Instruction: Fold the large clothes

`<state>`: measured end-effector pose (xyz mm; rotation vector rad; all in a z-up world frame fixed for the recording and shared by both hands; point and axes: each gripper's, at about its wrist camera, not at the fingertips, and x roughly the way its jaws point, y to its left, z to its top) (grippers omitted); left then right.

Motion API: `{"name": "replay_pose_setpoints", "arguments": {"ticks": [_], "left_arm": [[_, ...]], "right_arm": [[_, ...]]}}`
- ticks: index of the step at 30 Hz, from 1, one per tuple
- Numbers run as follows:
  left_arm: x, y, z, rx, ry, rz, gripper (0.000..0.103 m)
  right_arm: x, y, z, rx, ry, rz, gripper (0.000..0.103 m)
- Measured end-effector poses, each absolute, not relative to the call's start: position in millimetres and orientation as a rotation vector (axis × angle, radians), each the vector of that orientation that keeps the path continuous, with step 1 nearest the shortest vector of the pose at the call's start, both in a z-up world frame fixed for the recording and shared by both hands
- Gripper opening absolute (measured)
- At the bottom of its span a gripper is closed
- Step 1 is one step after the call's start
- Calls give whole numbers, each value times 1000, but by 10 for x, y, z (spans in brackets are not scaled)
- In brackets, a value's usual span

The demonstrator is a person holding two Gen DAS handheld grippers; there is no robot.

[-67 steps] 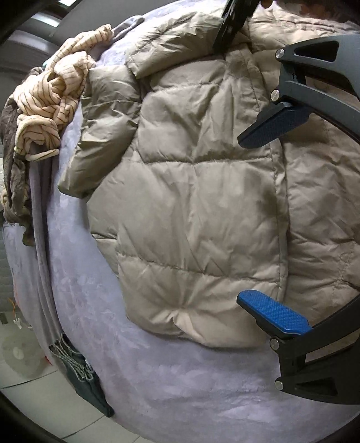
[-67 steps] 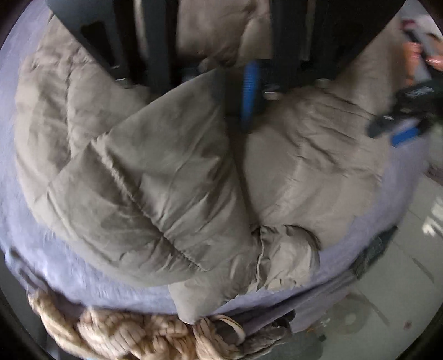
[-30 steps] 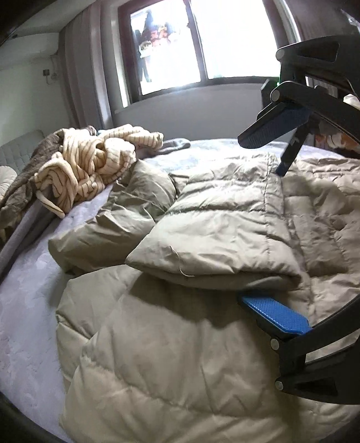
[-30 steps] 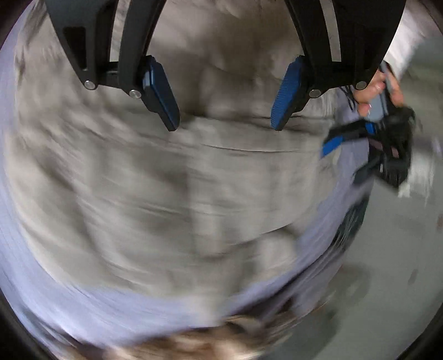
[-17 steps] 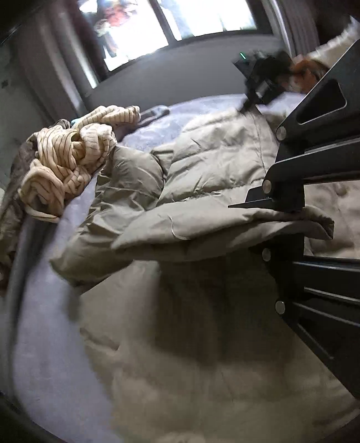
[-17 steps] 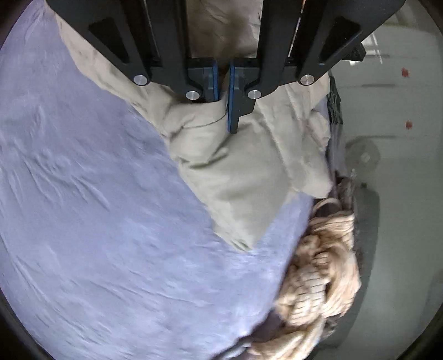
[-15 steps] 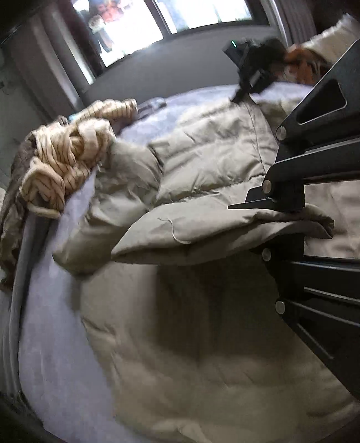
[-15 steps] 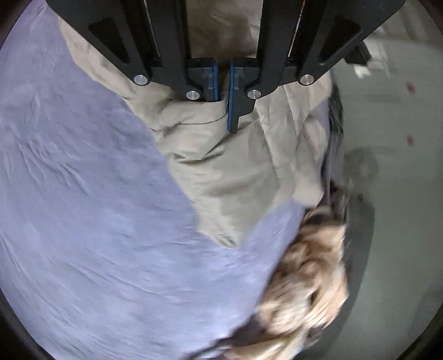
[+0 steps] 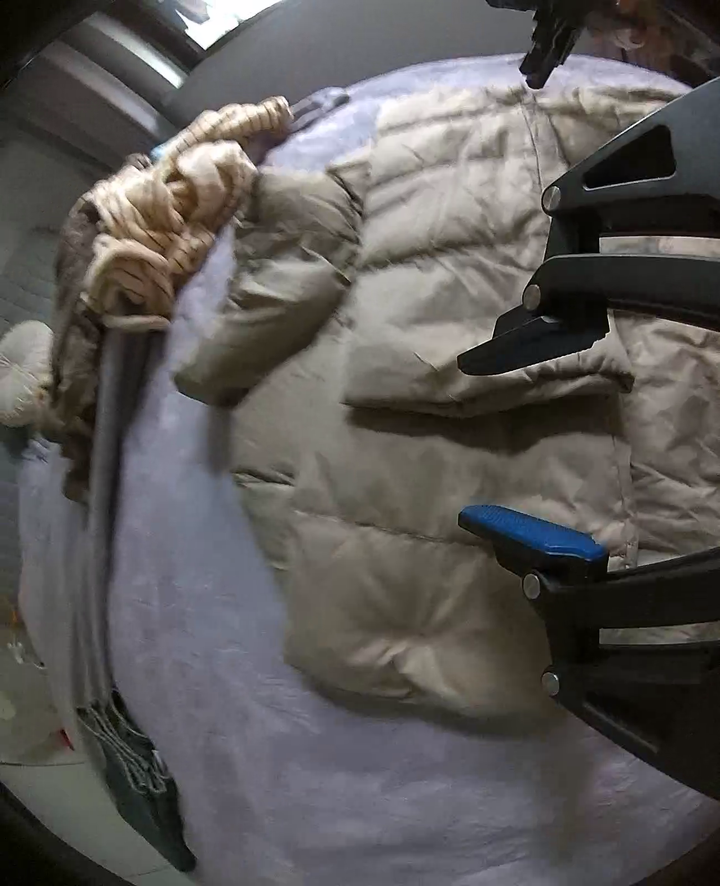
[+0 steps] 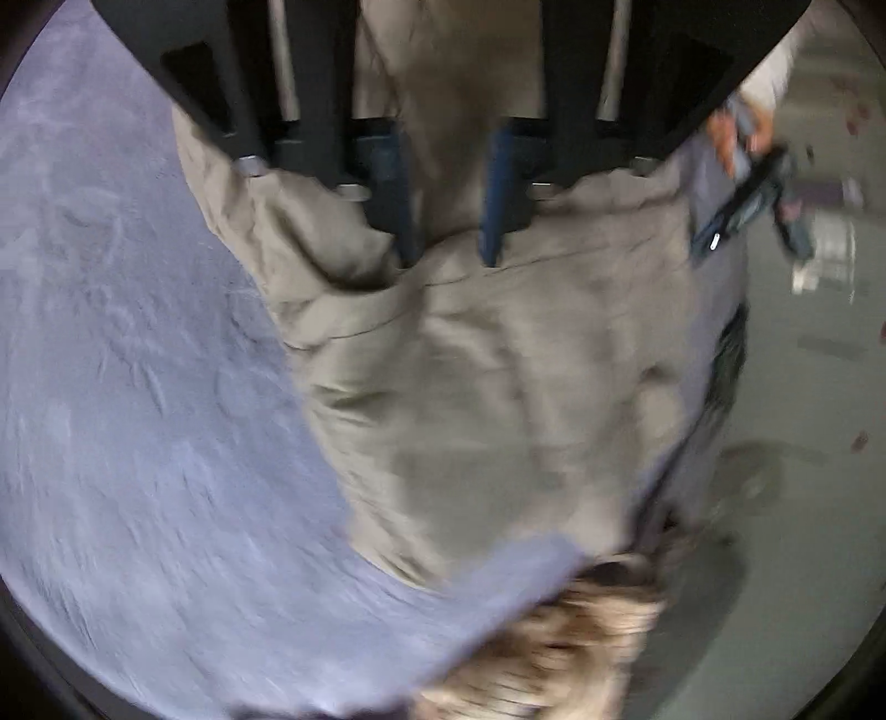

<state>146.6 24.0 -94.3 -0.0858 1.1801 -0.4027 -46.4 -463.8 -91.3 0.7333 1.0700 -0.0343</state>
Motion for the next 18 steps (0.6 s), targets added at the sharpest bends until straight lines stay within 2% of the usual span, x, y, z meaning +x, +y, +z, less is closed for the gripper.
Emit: {"name": "replay_pose_setpoints", "arguments": {"ticks": [1, 2, 5, 10, 11, 12, 13, 15, 18], "left_arm": [[1480, 232, -900, -93, 1172, -423, 50], [1496, 182, -862, -93, 1161, -450, 50], [1521, -53, -863, -67, 1152, -491, 50], [1591, -410, -1134, -19, 1185, -478, 50], [1602, -432, -1205, -6, 1192, -467, 50], [1598, -440, -1262, -1, 1197, -456, 50], [1625, -445, -1307, -11, 1204, -451, 50], [1648, -497, -1359, -19, 1208, -451, 50], [1675, -642, -1449, 15, 1204, -475, 50]], "right_arm": [[-502, -4664, -818, 715, 1037, -33, 65], [-522, -4741, -715, 699, 987, -58, 69], [-382, -5178, -744, 787, 888, -177, 72], [83, -5602, -1409, 1096, 910, -182, 72], [191, -5585, -1482, 1118, 924, -149, 60], [297, -5541, -1502, 1115, 934, -109, 43], [350, -5509, -1497, 1096, 950, -96, 20], [476, -5446, -1408, 968, 984, -111, 13], [502, -5487, -1469, 847, 1028, -167, 11]]}}
